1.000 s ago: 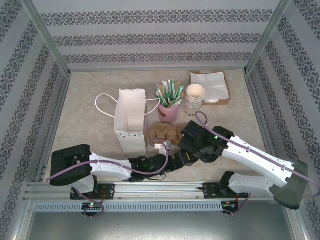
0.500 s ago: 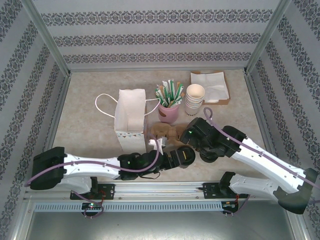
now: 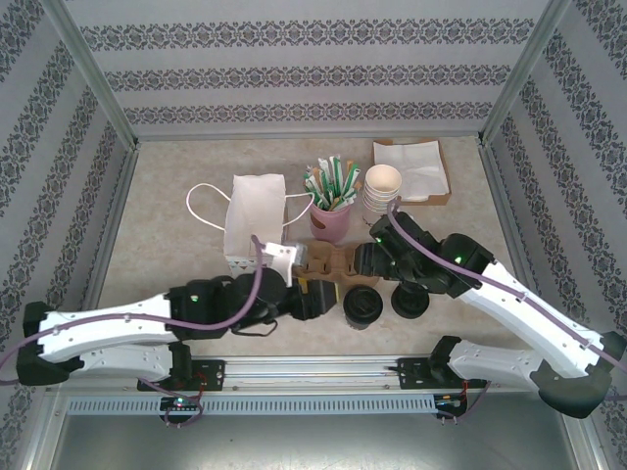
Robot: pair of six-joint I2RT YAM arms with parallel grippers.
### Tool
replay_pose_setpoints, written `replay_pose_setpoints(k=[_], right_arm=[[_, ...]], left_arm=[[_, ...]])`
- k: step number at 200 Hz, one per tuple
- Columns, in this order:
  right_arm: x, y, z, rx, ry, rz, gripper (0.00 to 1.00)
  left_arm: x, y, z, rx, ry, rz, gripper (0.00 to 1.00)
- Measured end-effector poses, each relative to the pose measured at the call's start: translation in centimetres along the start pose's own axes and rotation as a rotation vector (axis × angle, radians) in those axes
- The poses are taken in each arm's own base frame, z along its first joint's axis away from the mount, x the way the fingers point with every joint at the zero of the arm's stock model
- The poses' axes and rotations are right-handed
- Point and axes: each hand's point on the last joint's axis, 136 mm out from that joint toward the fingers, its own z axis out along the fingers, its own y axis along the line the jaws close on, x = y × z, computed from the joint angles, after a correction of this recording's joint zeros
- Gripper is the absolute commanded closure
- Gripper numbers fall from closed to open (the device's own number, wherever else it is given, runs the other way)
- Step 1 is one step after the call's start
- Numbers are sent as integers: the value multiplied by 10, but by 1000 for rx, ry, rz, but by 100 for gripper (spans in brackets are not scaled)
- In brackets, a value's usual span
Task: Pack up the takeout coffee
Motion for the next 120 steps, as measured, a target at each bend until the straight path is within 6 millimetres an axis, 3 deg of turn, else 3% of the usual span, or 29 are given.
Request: replay_pose_setpoints(k=[18,30,50,92,120], right_arm=[[-7,4,0,-13,-6,-133,33],[-10,9,1,-28,-14,-244,46],[-9,21,4,-89,-25,-486,47],[6,33,14,-194,-19,-942,51],[5,33,31,-248,67,-1016,51]], left_arm=[[-31,4,-23,-46,-48,66,36],[-50,11,-38,-84,-85,102,35],[-75,28,-67,-155,-146,152,36],[-122,102,-112,-351,-265,80,36],[-140,140,-123,-410,-277,-33,34]])
